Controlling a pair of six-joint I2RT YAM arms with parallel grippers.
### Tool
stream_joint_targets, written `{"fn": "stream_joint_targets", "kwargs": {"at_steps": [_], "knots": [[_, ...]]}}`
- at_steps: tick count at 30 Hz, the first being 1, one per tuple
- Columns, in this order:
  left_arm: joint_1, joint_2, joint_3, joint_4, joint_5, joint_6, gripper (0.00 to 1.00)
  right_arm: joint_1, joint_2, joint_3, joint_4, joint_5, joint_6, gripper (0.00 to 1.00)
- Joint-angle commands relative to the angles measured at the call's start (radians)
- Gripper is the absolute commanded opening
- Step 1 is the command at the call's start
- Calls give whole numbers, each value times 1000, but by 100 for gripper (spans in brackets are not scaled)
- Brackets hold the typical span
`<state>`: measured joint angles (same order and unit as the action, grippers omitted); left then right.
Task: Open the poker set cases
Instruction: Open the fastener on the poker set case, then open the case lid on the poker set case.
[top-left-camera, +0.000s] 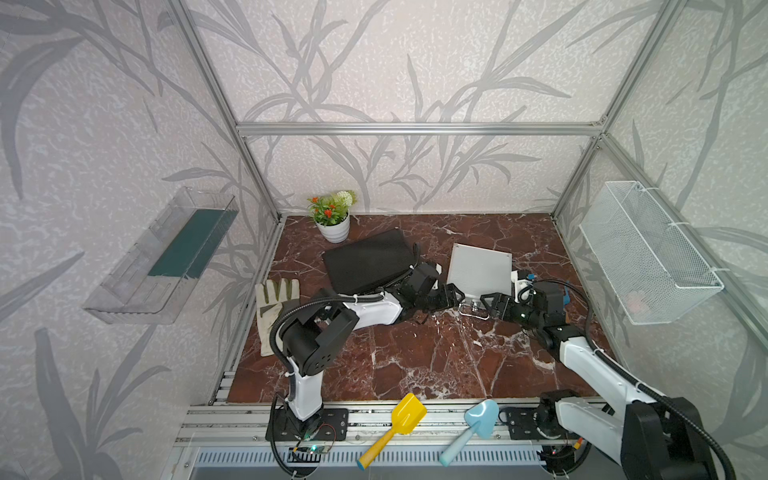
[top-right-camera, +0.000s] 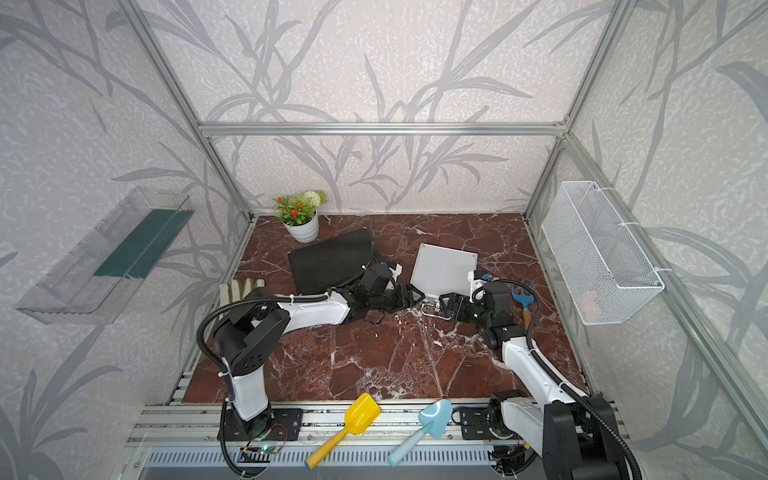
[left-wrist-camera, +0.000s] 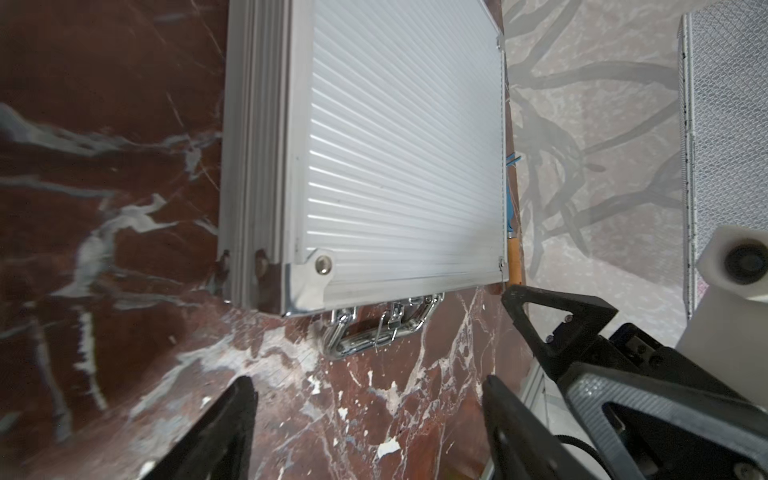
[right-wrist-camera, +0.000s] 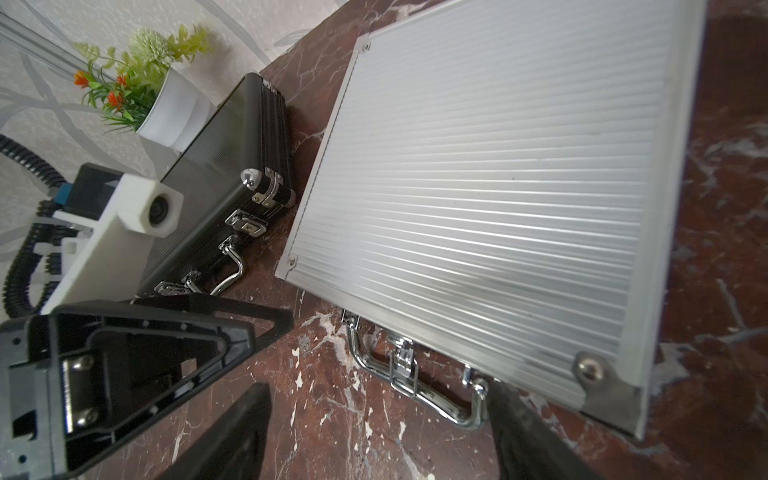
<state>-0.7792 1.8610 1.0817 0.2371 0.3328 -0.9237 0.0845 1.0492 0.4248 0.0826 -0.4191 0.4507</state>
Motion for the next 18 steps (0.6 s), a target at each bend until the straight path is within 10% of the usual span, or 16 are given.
{"fn": "stream_joint_targets", "kwargs": {"at_steps": [1, 10, 18], "knots": [[28, -60, 14, -87, -73, 67, 78, -54, -36, -3, -68, 11, -17, 82], [85, 44, 120, -156, 13, 119, 62, -152, 4, 29, -180, 58, -66, 53], [87, 149, 215, -183, 72, 131, 55, -167, 104, 49, -129, 15, -59, 51]]}}
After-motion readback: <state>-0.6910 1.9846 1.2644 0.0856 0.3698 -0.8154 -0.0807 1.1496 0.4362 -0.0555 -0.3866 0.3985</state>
